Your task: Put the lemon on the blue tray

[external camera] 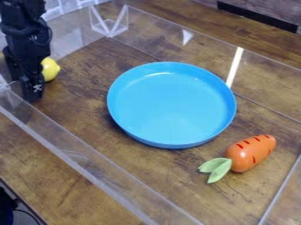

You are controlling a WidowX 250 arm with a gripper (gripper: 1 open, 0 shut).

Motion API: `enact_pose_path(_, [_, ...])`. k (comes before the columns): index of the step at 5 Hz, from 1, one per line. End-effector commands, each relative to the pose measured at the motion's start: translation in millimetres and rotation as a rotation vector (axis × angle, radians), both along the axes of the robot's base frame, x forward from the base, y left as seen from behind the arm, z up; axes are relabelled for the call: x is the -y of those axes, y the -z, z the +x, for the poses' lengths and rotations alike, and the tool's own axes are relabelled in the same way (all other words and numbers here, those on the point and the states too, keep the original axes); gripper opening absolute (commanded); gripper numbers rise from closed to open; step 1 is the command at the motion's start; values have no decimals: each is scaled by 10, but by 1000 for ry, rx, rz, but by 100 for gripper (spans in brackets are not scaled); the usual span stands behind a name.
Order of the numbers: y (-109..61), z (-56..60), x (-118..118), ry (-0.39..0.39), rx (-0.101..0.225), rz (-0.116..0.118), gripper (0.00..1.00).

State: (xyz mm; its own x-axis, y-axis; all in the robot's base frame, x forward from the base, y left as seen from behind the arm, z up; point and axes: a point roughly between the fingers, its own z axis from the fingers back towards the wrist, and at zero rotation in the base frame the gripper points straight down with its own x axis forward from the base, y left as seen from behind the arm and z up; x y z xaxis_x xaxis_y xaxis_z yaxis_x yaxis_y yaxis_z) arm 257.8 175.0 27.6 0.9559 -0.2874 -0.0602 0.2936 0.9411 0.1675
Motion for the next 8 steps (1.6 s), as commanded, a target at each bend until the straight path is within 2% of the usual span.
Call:
enact_pose_path(1, [-85, 29, -125, -35, 44, 13, 100])
enact_pose_path(3, [-74, 49, -174, -57, 67, 12, 100])
enact_pose_path(4, [-71, 89, -182, -47, 80, 14, 0])
enact_pose_path(8, [-250, 172, -120, -54, 113, 25, 0])
